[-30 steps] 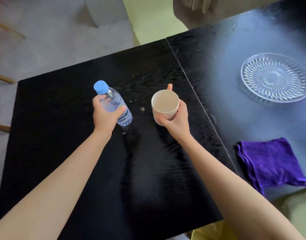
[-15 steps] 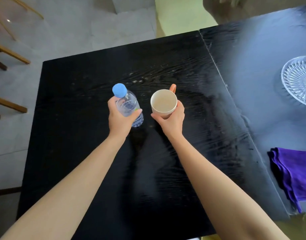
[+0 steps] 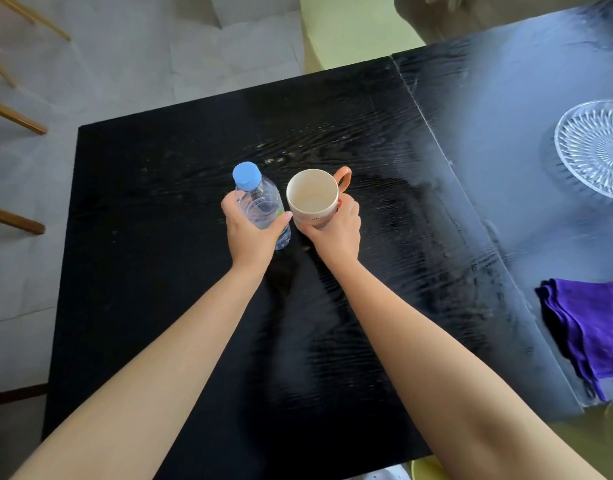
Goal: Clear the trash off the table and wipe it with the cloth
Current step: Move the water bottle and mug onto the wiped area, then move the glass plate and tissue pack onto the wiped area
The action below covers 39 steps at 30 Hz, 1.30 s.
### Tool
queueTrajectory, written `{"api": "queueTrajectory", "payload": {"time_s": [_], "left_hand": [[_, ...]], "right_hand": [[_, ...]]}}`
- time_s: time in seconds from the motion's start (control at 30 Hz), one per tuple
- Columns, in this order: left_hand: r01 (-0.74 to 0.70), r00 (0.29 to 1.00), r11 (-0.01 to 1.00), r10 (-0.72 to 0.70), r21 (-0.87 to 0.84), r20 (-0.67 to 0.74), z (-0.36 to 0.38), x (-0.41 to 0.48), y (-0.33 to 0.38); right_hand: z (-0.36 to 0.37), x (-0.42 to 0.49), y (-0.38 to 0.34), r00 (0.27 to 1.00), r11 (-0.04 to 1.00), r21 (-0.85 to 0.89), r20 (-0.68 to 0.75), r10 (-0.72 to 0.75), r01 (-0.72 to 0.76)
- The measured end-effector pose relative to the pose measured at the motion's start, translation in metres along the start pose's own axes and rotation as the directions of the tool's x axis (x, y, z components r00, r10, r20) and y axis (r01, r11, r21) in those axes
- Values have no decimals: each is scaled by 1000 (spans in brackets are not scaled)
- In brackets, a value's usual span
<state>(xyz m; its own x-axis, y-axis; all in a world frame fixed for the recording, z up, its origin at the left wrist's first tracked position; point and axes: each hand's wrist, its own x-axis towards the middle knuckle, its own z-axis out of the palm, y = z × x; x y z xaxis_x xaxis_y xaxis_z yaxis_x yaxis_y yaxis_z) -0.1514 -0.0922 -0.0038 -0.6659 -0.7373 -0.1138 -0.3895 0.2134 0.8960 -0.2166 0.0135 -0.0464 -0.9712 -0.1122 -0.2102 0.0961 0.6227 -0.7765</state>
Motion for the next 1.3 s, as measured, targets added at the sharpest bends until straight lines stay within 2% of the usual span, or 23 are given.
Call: {"api": "queueTrajectory", "payload": {"time_s": [0.1, 0.17, 0.27, 0.33, 0.4, 0.47, 0.6, 0.8, 0.9, 0.97, 1.13, 1.23, 1.3], "left_hand": [[40, 999, 999, -41, 24, 24, -1, -5, 0], [151, 988, 985, -154, 87, 30, -1, -12, -1], [392, 913, 899, -406, 194, 34, 0, -25, -2], [421, 853, 834, -498, 355, 158, 4, -31, 4], [320, 775, 794, -534, 517, 339, 12, -35, 20], [187, 699, 771, -540, 609, 468, 21, -37, 46], [-20, 608, 740, -525, 673, 595, 49, -38, 97], [-235, 591, 698, -450, 676, 670, 120, -54, 170], [-276, 537, 711, -444, 646, 718, 145, -67, 196], [-352, 496, 710, -410, 609, 765, 199, -92, 227], [-435, 446, 696, -385, 571, 808, 274, -119, 245], [-449, 423, 687, -400, 572, 813, 328, -133, 245], [-441, 418, 691, -406, 572, 813, 351, -135, 241]], "right_hand": [[-6, -1, -2, 999, 997, -73, 38, 26, -23], [-17, -1, -1, 996, 990, -139, 77, 51, -40], [-43, 1, 3, 977, 961, -270, 180, 118, -66], [-66, 6, 5, 940, 928, -365, 285, 188, -75], [-95, 10, 5, 886, 887, -461, 395, 243, -37], [-128, 12, 2, 838, 851, -525, 466, 282, 6], [-191, 15, 2, 794, 785, -619, 486, 365, 18], [-287, 20, 23, 792, 774, -615, 391, 468, -153], [-316, 20, 31, 774, 764, -605, 368, 516, -222], [-372, 16, 52, 785, 762, -565, 296, 545, -316], [-432, 18, 106, 793, 732, -556, 198, 576, -394], [-466, 22, 147, 812, 671, -583, 33, 583, -458], [-480, 26, 176, 831, 649, -610, -26, 556, -454]]}}
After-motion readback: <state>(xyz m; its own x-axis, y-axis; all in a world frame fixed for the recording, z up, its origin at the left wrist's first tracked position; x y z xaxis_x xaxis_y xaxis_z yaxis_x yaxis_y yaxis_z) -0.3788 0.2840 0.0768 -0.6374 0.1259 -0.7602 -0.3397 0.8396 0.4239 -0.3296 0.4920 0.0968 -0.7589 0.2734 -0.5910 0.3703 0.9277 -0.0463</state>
